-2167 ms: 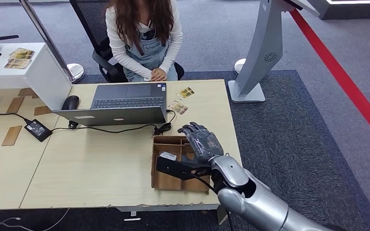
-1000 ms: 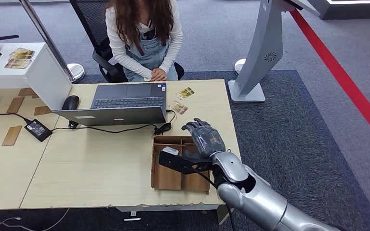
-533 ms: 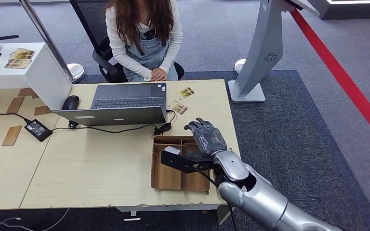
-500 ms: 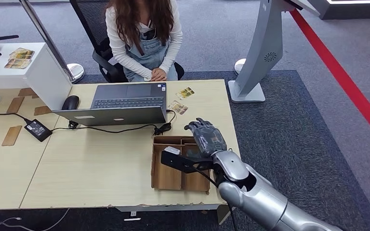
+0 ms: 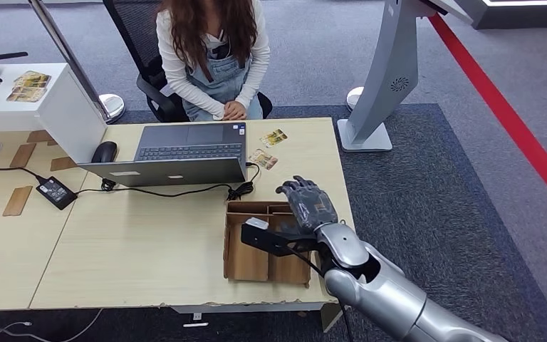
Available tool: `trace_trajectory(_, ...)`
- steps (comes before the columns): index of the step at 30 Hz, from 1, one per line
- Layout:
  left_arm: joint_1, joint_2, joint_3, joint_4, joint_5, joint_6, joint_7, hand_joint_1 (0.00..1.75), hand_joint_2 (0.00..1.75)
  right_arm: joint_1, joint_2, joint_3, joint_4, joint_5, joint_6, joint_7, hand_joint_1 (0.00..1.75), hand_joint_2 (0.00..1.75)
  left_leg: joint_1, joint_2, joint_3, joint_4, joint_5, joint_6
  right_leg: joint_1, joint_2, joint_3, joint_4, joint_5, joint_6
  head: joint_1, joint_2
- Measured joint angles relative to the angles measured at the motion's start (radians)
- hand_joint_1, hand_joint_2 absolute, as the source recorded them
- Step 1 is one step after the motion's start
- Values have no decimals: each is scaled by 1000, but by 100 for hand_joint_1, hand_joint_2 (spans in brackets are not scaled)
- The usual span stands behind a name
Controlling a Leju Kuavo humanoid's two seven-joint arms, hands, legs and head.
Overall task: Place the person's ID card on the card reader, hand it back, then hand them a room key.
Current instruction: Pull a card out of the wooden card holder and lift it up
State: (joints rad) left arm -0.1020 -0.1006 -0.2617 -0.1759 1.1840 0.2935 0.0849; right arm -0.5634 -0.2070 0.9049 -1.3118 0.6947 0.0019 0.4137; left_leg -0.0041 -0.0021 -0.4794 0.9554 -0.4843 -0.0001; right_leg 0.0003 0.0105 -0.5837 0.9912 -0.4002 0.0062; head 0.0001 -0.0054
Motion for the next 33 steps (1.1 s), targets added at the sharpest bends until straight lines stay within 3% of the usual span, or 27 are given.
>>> trace_trajectory(8,0,1,0,0,-1,0,3,0,0,-1,-4,-2,10,8,1,3,63,175,0,0,0,0,0,0,0,0,0,0,0,0,0,0)
trace_trajectory(13,0,2,0,0,-1,0,3,0,0,-2,-8,-5,14,15,1,4,109,175,0,0,0,0,0,0,0,0,0,0,0,0,0,0)
trace_trajectory(19,0,5,0,0,-1,0,6,0,0,-4,-9,-10,18,18,1,4,130,175,0,0,0,0,0,0,0,0,0,0,0,0,0,0)
trace_trajectory(33,0,6,0,0,-1,0,7,0,0,-7,-9,-15,23,18,3,4,137,175,0,0,0,0,0,0,0,0,0,0,0,0,0,0)
